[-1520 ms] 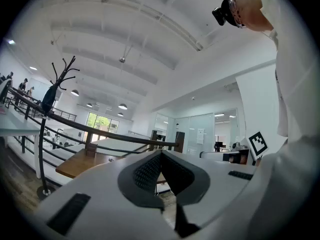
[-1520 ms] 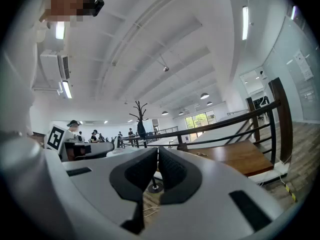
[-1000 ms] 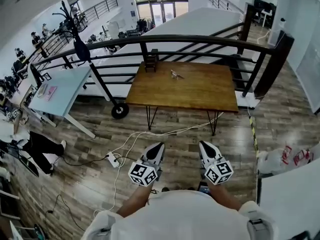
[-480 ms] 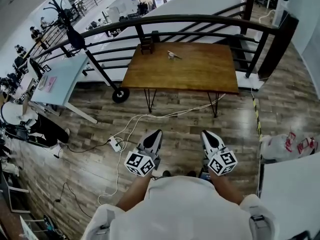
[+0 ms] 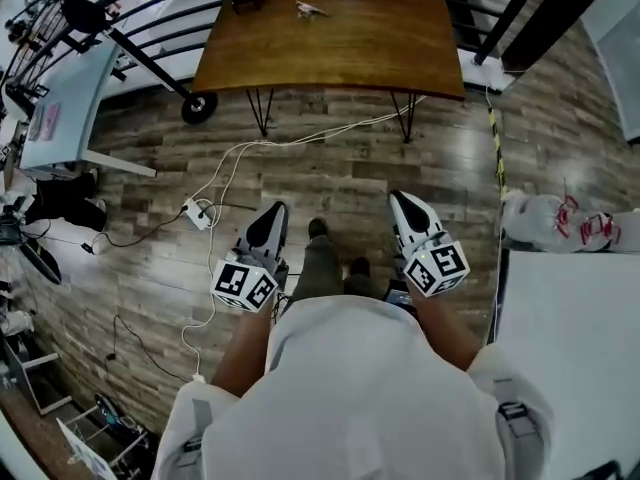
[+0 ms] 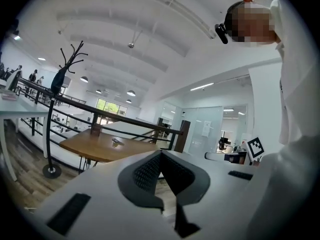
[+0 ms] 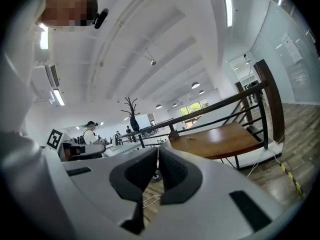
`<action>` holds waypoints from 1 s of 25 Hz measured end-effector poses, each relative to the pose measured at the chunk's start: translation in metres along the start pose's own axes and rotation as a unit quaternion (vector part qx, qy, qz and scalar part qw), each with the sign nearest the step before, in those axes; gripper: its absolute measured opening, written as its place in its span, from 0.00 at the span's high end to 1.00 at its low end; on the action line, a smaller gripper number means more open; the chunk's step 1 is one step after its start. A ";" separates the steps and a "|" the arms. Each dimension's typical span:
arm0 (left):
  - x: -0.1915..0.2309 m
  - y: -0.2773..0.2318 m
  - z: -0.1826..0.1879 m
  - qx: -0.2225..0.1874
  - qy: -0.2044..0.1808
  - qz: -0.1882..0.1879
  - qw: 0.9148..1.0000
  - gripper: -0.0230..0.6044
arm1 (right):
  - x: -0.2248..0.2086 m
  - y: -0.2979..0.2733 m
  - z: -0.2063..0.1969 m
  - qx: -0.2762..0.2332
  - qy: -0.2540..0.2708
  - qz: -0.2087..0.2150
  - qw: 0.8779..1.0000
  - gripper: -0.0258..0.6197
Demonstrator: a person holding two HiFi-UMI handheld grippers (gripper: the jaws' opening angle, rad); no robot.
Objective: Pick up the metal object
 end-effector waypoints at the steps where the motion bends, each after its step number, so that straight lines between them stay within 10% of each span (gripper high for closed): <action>1: 0.006 -0.006 -0.003 0.002 0.004 -0.003 1.000 0.94 | -0.001 -0.007 -0.002 0.006 0.000 0.000 1.000 0.92; 25: 0.240 -0.136 0.032 -0.015 0.058 -0.031 0.998 0.94 | 0.009 -0.273 0.031 0.054 0.047 0.017 0.997 0.92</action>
Point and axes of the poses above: the fingertips, and each gripper's own axes: y backward along the fingers, x to its left, z out of its top, the point moved 1 cm from there along y, backward along the fingers, and after that the axes turned 4 degrees about -y, right-handed, at the moved point
